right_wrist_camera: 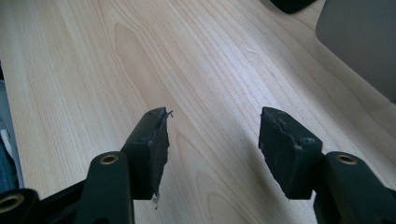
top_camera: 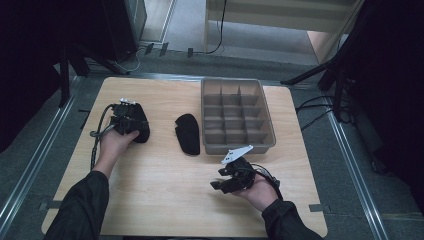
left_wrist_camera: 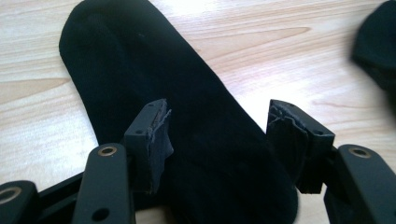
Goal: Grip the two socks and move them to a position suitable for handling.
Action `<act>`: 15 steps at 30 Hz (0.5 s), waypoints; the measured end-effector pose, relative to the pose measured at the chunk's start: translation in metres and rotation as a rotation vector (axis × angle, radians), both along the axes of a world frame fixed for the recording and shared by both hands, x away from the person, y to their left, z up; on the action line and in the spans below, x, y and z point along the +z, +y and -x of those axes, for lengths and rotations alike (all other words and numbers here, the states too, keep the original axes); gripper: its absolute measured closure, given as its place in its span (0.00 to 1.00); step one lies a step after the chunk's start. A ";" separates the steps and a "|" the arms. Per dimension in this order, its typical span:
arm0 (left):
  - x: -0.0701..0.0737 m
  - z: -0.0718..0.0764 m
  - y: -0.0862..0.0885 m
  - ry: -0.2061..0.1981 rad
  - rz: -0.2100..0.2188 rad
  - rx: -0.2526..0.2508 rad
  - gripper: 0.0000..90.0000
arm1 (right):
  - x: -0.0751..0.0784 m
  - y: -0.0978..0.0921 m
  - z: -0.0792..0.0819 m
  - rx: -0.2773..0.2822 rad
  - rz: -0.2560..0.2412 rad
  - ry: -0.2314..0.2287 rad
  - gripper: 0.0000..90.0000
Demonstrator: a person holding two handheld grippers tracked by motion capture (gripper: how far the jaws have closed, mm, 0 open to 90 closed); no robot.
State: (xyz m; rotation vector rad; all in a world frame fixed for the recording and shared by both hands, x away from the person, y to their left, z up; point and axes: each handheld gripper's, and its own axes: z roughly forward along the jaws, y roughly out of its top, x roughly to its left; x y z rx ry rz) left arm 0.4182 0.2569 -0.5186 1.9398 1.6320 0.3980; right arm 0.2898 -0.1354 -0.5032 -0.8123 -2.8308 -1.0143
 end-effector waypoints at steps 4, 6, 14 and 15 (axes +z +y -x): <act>-0.007 -0.003 0.000 0.007 -0.010 0.014 0.44 | 0.000 -0.001 0.000 -0.002 -0.001 -0.006 0.47; -0.008 -0.003 0.000 0.008 -0.023 0.008 0.44 | 0.000 -0.001 0.000 -0.002 -0.001 -0.007 0.47; -0.012 0.000 -0.004 -0.033 -0.090 0.031 0.55 | 0.000 -0.001 -0.001 -0.011 0.009 -0.008 0.46; -0.011 0.000 -0.004 -0.030 -0.097 0.035 0.58 | 0.000 -0.001 0.000 -0.011 0.008 -0.009 0.46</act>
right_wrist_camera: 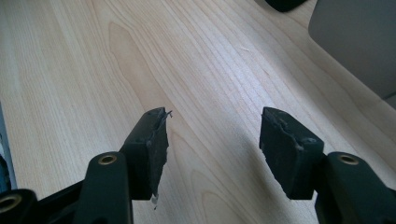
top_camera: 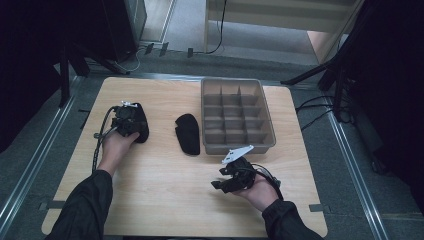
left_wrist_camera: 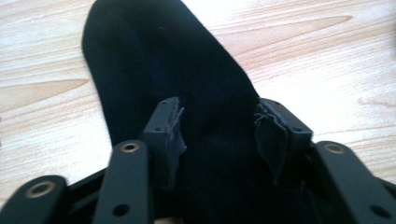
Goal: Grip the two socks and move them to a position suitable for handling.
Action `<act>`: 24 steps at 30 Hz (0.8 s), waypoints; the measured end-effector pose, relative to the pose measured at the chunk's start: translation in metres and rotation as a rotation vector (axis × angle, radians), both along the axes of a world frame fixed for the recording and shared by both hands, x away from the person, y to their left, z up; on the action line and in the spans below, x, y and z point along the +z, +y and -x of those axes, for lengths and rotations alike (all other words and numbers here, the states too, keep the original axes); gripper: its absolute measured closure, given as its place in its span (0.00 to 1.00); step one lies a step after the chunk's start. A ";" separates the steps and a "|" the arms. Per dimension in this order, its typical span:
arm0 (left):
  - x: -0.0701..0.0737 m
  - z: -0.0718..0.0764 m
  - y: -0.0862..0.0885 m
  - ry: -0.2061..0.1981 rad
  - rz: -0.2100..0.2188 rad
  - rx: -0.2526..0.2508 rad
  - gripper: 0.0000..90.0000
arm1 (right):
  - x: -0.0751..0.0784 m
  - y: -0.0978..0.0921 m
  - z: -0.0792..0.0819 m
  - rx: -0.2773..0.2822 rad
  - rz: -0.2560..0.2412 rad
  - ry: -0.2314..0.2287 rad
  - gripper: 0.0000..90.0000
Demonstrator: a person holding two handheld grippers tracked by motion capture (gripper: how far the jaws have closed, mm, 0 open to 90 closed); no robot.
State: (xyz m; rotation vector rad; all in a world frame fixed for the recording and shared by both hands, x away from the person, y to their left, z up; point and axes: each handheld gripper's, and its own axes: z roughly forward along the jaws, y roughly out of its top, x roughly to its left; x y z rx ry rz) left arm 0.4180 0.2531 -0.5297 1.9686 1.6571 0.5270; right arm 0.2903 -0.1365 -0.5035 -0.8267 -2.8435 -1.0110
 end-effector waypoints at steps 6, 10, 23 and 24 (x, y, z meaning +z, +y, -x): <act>0.001 0.003 0.000 -0.002 -0.006 0.000 0.78 | -0.001 0.001 0.001 0.008 0.007 -0.003 0.46; 0.001 0.003 0.005 0.019 0.041 -0.018 0.93 | -0.001 0.002 0.002 0.015 0.010 -0.008 0.46; 0.047 0.017 0.015 -0.014 0.117 -0.151 0.95 | 0.001 0.000 0.001 0.011 0.004 -0.010 0.46; 0.053 0.020 0.015 -0.019 0.129 -0.169 0.95 | 0.002 0.000 0.001 0.012 0.005 -0.012 0.46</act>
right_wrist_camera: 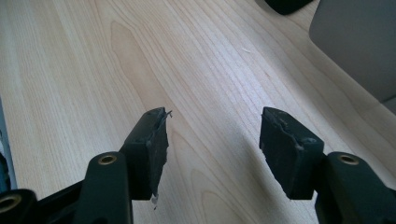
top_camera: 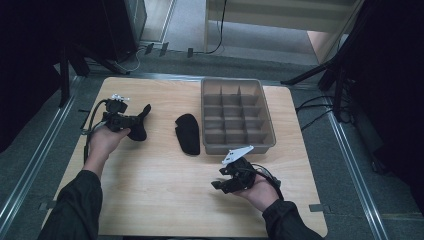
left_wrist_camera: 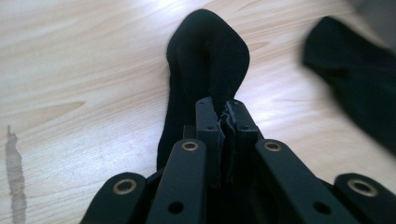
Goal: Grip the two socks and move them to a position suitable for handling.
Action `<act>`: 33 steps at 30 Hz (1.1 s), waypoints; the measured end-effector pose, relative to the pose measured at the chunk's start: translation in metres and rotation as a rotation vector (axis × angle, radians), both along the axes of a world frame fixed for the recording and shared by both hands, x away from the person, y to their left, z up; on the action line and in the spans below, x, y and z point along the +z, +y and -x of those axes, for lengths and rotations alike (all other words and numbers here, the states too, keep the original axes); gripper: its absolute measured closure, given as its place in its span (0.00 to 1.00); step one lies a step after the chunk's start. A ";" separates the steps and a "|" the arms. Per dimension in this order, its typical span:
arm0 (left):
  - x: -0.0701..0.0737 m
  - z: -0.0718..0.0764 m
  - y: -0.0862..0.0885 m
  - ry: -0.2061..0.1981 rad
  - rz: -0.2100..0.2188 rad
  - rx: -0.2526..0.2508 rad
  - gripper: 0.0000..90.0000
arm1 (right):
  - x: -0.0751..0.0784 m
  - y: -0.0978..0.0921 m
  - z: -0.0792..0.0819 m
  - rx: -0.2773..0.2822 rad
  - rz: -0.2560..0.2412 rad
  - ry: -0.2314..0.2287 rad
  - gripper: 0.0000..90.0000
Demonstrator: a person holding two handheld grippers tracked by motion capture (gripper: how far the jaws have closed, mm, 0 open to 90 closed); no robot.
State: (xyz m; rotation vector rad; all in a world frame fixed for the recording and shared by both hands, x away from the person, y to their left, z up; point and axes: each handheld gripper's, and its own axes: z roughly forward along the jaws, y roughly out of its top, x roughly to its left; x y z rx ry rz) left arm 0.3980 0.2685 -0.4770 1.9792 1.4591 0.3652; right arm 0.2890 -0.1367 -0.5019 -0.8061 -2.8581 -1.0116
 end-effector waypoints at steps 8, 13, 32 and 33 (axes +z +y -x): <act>0.032 0.034 -0.006 -0.051 0.005 -0.123 0.95 | 0.001 0.001 -0.001 0.000 -0.007 -0.003 0.46; 0.042 0.060 -0.012 -0.056 -0.002 -0.219 0.95 | 0.001 0.002 -0.002 0.005 -0.006 -0.005 0.46; 0.018 0.127 -0.045 0.010 0.035 -0.463 0.93 | 0.002 0.015 -0.008 0.038 -0.012 -0.004 0.46; 0.015 0.129 -0.047 0.011 0.031 -0.475 0.93 | 0.002 0.015 -0.008 0.039 -0.012 -0.003 0.46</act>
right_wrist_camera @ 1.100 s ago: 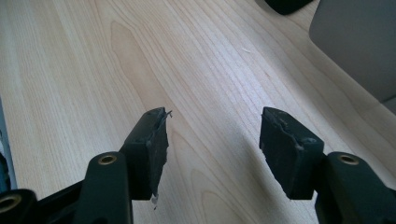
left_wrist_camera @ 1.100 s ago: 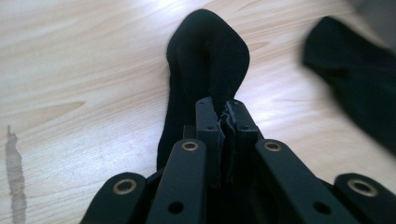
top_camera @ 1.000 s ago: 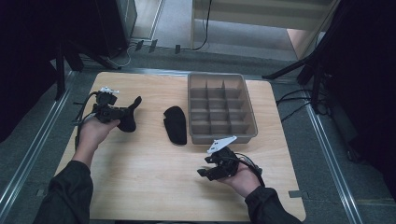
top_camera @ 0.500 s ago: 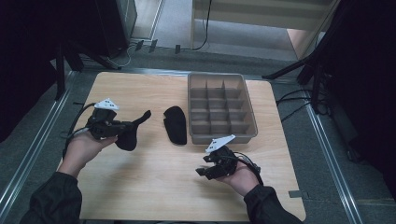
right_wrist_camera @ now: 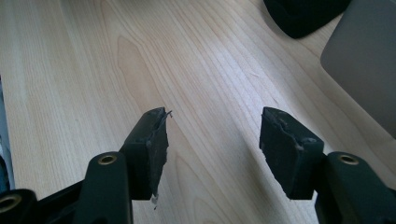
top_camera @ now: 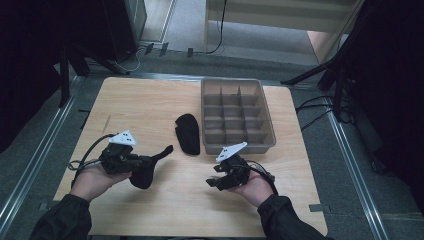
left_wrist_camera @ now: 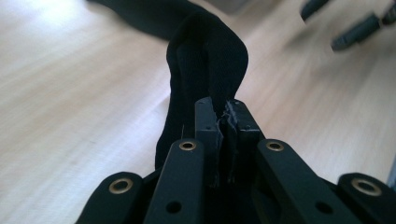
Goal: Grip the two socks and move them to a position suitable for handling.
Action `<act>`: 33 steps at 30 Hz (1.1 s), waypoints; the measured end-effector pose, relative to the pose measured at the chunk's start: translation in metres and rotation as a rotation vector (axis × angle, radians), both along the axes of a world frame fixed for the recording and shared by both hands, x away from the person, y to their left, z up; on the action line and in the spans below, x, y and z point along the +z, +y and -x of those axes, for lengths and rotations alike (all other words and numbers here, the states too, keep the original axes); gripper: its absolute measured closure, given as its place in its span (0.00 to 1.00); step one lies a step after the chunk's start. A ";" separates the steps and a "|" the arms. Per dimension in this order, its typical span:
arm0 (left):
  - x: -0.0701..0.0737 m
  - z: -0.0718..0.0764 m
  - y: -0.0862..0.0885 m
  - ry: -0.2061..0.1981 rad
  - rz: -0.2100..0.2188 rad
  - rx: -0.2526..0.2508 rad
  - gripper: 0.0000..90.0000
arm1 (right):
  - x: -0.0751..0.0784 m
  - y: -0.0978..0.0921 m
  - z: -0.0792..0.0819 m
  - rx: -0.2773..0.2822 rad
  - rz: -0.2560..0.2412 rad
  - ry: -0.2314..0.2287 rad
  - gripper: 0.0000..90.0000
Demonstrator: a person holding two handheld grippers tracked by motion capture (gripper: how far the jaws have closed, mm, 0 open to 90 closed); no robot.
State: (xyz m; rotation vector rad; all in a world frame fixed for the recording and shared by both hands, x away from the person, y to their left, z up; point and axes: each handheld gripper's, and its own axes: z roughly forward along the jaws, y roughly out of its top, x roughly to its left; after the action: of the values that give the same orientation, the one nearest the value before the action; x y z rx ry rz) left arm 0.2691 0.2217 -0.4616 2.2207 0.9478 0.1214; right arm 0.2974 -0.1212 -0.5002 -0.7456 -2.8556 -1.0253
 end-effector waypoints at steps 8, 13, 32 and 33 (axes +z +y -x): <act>-0.024 0.002 -0.016 0.071 -0.015 -0.095 0.92 | 0.000 0.006 -0.001 0.019 0.002 -0.001 0.46; -0.027 0.000 -0.016 0.084 0.005 -0.112 0.78 | -0.001 0.007 -0.002 0.024 0.004 0.003 0.46; -0.018 -0.036 -0.022 0.031 0.007 0.057 0.61 | 0.000 0.005 0.001 0.017 0.003 -0.003 0.46; -0.017 -0.040 -0.023 0.033 0.010 0.065 0.61 | 0.000 0.005 0.001 0.016 0.002 -0.002 0.46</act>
State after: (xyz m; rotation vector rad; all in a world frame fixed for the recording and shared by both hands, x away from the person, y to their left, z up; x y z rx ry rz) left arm 0.3090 0.1987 -0.4790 2.1892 1.0367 0.1098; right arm 0.2965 -0.1166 -0.5000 -0.7203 -2.8604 -1.0214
